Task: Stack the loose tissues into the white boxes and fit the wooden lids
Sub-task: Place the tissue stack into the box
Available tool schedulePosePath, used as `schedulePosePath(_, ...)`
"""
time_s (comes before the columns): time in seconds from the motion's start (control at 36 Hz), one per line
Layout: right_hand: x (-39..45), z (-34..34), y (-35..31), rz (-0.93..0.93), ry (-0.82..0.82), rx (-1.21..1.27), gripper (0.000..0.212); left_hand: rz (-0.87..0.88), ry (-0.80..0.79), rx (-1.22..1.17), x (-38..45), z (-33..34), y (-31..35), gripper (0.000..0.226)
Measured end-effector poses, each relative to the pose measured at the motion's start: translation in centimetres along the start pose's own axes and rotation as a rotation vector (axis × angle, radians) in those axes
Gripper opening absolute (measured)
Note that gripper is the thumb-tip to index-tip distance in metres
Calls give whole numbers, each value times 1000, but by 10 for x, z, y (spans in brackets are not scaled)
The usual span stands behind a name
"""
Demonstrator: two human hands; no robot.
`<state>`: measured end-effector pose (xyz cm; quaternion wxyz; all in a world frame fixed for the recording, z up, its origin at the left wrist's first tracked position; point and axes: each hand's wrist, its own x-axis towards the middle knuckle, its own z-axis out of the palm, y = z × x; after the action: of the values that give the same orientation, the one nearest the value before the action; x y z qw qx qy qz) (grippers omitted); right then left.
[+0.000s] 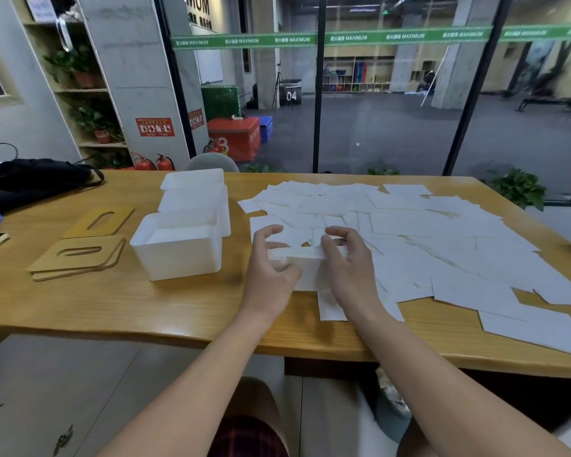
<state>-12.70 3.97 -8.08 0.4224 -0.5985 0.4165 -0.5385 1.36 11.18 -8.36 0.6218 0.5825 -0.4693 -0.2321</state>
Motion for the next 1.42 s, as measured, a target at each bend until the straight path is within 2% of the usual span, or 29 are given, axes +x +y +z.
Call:
schedulePosePath(0.19,1,-6,4,111,-15,15,16,-49,-77,-4,3,-19,-9,68)
schedulePosePath(0.36,-2,4,-2,98,-21,2,19,-56,-15,-50,3,-16,-8,50)
schedulePosePath(0.53,-6,4,-1,95,-82,-26,19,-48,-49,-61,2,-19,-8,36)
schedulePosePath(0.61,-6,7,-5,91,-43,18,16,4,-41,-58,0,-17,-5,41)
schedulePosePath(0.75,-8,7,-3,45,-53,-60,37,-18,-49,-34,1,-19,-6,54)
schedulePosePath(0.89,-7,9,-3,29,-28,-60,25,-70,-56,-12,2,-21,-8,60)
schedulePosePath(1.08,-14,1,-10,40,-123,-30,17,-130,-89,23,4,-26,-13,46)
schedulePosePath(1.17,-19,-15,-10,10,-252,-97,40,-175,-128,18,6,-28,-12,41)
schedulePosePath(1.22,-20,-29,-8,-20,-351,-225,62,-180,-144,18,7,-30,-11,37)
schedulePosePath(1.28,-20,-39,-6,-41,-426,-333,73,-153,-141,31,9,-32,-12,28)
schedulePosePath(1.33,-17,-43,-7,-43,-439,-344,65,-131,-135,33,11,-33,-14,22)
schedulePosePath(1.42,-13,-41,-9,-9,-379,-239,32,-123,-128,18,15,-34,-14,20)
